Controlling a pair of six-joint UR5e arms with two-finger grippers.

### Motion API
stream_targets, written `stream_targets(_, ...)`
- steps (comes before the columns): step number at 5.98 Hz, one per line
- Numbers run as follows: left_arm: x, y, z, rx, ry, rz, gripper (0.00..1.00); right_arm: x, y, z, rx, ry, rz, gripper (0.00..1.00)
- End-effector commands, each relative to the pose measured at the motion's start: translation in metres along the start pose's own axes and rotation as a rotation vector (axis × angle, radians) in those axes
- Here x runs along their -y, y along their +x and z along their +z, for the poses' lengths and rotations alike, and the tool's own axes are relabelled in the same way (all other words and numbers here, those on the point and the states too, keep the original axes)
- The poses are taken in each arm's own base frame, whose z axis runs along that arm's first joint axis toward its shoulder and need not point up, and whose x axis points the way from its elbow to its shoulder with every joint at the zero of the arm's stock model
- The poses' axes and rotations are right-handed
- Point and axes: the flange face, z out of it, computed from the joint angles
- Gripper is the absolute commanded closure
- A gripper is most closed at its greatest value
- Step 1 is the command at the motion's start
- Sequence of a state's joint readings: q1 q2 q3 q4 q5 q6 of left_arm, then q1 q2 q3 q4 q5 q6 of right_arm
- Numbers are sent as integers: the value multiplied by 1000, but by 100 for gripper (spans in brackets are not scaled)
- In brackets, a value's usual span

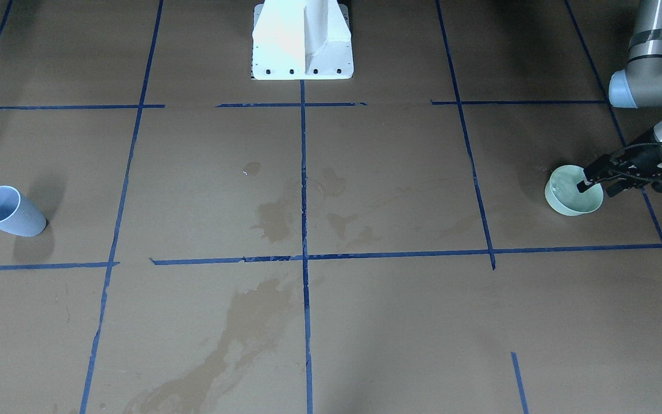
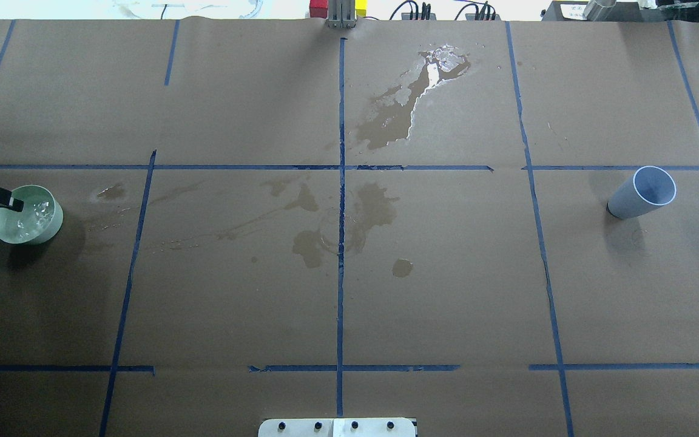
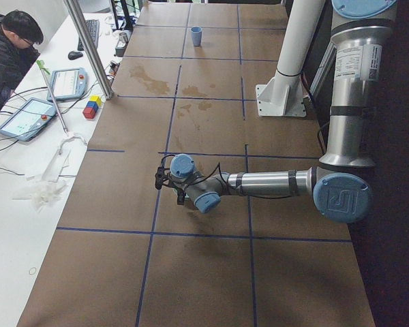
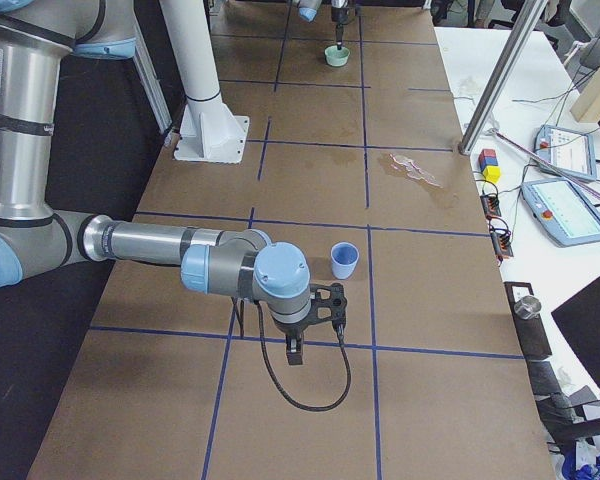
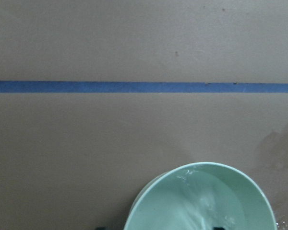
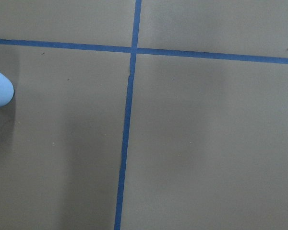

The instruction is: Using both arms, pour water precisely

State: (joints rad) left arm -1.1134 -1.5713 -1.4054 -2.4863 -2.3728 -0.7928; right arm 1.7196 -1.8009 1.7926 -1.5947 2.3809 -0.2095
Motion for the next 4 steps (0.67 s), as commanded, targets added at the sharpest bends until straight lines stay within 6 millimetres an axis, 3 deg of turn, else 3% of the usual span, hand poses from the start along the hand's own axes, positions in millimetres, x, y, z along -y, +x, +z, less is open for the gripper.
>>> stream_targets(1, 7, -9, -21, -12, 10, 28, 0, 3, -2, -2, -4, 24, -20, 0)
stream_targets(2, 20, -25, -45, 38, 7, 76, 0, 3, -2, -2, -4, 25, -21, 0)
stream_targets(4, 40, -38, -119, 146, -39, 152, 0, 3, -2, -2, -4, 25, -21, 0)
